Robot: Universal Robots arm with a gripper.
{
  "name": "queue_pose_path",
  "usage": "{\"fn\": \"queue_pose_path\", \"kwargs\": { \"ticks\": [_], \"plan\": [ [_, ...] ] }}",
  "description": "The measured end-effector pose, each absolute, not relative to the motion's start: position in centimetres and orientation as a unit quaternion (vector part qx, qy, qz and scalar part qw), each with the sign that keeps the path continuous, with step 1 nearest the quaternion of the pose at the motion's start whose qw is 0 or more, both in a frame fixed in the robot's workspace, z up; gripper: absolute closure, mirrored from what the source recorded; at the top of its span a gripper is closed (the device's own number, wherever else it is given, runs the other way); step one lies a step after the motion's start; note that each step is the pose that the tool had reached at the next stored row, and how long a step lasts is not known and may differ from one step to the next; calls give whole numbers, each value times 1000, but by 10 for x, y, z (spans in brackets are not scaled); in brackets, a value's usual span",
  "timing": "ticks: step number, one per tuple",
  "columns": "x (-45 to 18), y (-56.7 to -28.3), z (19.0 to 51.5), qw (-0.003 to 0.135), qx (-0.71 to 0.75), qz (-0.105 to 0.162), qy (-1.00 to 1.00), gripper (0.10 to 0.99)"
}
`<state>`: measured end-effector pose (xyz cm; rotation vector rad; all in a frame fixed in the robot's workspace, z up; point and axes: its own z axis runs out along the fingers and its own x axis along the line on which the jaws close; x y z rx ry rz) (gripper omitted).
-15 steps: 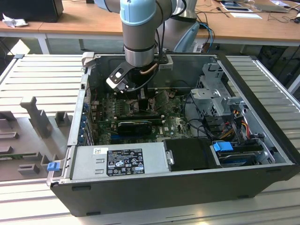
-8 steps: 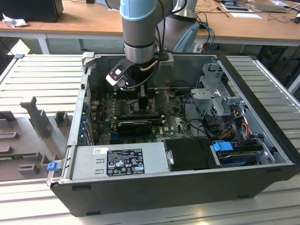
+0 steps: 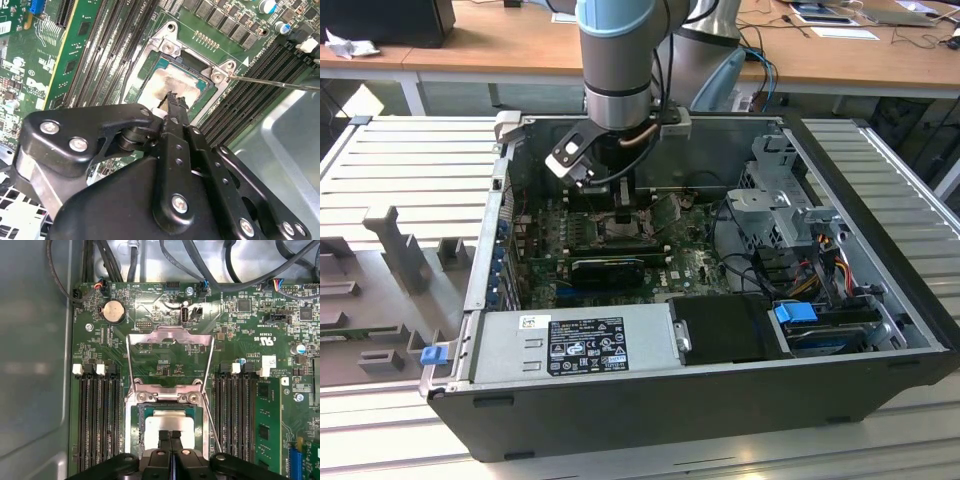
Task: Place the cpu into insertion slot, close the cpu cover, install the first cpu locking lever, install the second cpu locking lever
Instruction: 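Place the cpu into insertion slot, then close the cpu cover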
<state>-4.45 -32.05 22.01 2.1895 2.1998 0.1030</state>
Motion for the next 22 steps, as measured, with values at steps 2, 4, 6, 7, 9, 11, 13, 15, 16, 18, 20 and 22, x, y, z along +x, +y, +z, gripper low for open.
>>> {"fn": "queue_pose_path", "kwargs": {
  "ticks": [2,4,6,7,9,11,13,15,16,18,20,22],
  "plan": [
    [-45,-320,222,18,705,33,708,980],
    [-45,-320,224,18,705,33,708,980],
    [-45,-320,226,18,705,33,708,980],
    [-45,-320,228,18,705,33,708,980],
    [-44,-320,230,18,705,33,708,980],
    [-38,-321,230,14,705,29,708,980],
    [-35,-321,230,13,705,28,708,980],
    [-32,-321,230,13,705,28,708,980],
    [-32,-321,230,13,705,28,708,980],
    [-32,-320,234,13,705,28,708,980],
    [-32,-320,237,14,705,27,708,980],
    [-32,-320,239,14,705,27,708,980]
  ]
}}
